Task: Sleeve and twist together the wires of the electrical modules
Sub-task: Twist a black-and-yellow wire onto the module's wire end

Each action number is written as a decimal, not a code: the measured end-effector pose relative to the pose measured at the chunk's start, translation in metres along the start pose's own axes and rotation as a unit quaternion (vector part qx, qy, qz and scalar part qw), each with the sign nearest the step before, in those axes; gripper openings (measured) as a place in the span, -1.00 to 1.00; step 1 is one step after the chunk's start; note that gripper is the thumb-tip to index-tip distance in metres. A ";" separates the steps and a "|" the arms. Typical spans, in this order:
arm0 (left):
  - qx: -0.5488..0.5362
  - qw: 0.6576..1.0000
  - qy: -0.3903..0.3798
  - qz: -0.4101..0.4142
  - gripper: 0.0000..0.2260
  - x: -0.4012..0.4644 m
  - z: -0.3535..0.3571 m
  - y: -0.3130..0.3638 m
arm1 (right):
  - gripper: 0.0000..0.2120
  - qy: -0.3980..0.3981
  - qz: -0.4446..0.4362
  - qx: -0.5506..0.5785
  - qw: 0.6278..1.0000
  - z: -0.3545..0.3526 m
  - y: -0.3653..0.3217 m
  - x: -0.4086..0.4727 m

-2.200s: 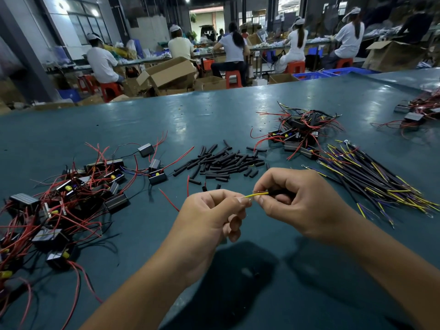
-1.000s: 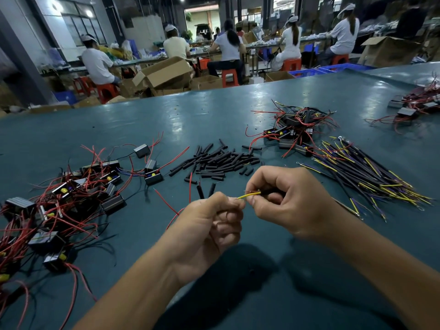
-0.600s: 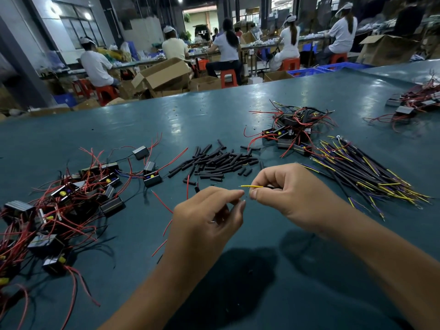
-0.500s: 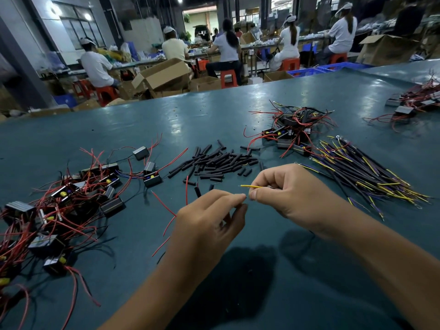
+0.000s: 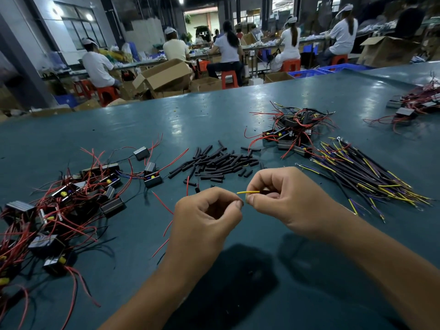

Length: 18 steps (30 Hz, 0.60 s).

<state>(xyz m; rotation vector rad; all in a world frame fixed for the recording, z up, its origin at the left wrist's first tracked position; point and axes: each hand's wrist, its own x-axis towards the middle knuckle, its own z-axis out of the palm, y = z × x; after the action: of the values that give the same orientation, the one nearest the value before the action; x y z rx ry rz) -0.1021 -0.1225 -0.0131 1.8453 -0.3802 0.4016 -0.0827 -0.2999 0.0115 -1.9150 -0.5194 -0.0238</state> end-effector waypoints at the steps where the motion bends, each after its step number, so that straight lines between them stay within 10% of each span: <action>1: -0.052 0.997 -0.010 -0.054 -0.85 0.001 0.001 0.003 | -0.87 0.003 -0.019 -0.007 1.000 0.000 -0.001 -0.001; 8: -0.446 0.793 -0.123 -0.396 -0.96 0.007 -0.005 0.019 | -0.90 0.031 -0.120 -0.096 0.988 0.003 -0.003 -0.006; 13: -0.132 0.983 0.009 -0.126 -0.86 0.001 0.000 0.004 | -0.87 0.028 0.012 -0.029 0.999 -0.001 0.005 0.003; 18: 0.163 0.964 0.030 0.206 -0.92 0.000 -0.002 -0.010 | -0.86 0.033 0.082 0.022 0.996 -0.002 0.008 0.003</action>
<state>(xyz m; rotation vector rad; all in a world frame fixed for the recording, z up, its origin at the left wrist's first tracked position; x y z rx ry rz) -0.0975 -0.1178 -0.0208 2.0644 -0.6936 0.8456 -0.0764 -0.3027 0.0059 -1.9019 -0.3151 0.0304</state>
